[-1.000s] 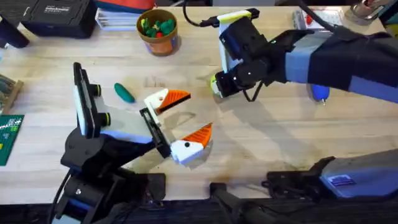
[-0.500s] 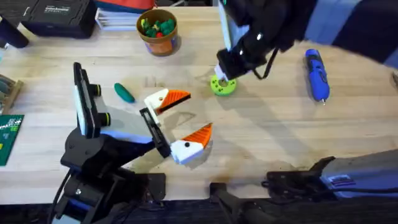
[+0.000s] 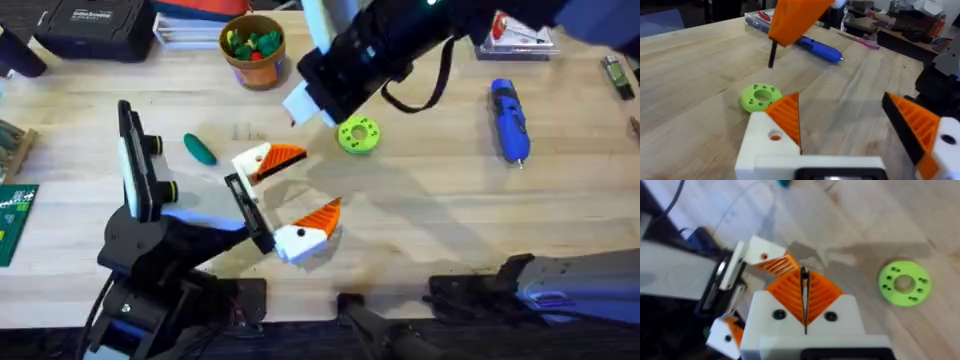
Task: Pick up the gripper from the table and insert it into the empty holder that is missing its gripper. Then pick up a screw, insert it into the mounting hole, and use the screwdriver to tighten it. Finally, clean up the table by picking up the vegetable and placing it into the bucket.
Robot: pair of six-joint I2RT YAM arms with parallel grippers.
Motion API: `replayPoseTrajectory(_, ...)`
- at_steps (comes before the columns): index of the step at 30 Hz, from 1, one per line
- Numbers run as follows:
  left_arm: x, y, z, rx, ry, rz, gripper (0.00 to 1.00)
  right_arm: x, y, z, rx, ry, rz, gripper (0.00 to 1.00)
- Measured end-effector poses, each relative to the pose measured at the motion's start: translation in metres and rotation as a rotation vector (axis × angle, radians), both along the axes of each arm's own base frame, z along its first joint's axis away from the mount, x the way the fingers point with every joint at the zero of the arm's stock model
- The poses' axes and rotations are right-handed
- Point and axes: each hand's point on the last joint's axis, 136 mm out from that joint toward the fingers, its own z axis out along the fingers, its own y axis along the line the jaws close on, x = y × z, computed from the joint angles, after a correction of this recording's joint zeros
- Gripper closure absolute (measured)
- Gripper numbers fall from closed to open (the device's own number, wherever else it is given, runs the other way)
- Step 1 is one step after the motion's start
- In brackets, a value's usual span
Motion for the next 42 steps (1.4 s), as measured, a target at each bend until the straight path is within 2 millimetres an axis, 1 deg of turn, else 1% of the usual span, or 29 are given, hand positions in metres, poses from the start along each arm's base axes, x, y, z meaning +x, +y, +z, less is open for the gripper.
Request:
replayPoseTrajectory(4, 0.000, 0.000, 0.000, 0.000, 0.000, 0.000, 0.015, -0.015, 0.013, 0.005, 0.055, 0.039, 0.072, 0.995)
replayPoseTrajectory(12, 0.000, 0.000, 0.000, 0.000, 0.000, 0.000, 0.015, -0.036, 0.033, 0.010, 0.098, 0.048, 0.158, 0.995)
replayPoseTrajectory(15, 0.000, 0.000, 0.000, 0.000, 0.000, 0.000, 0.015, -0.042, 0.041, 0.008, 0.102, 0.043, 0.184, 0.995)
replayPoseTrajectory(18, 0.000, 0.000, 0.000, 0.000, 0.000, 0.000, 0.015, -0.045, 0.047, 0.002, 0.089, 0.048, 0.202, 0.995)
replayPoseTrajectory(23, 0.000, 0.000, 0.000, 0.000, 0.000, 0.000, 0.015, -0.041, 0.046, -0.007, 0.049, 0.036, 0.190, 0.995)
replayPoseTrajectory(42, 0.001, 0.000, 0.000, 0.023, -0.041, 0.002, 0.015, -0.038, 0.045, -0.008, 0.038, 0.023, 0.184, 0.995)
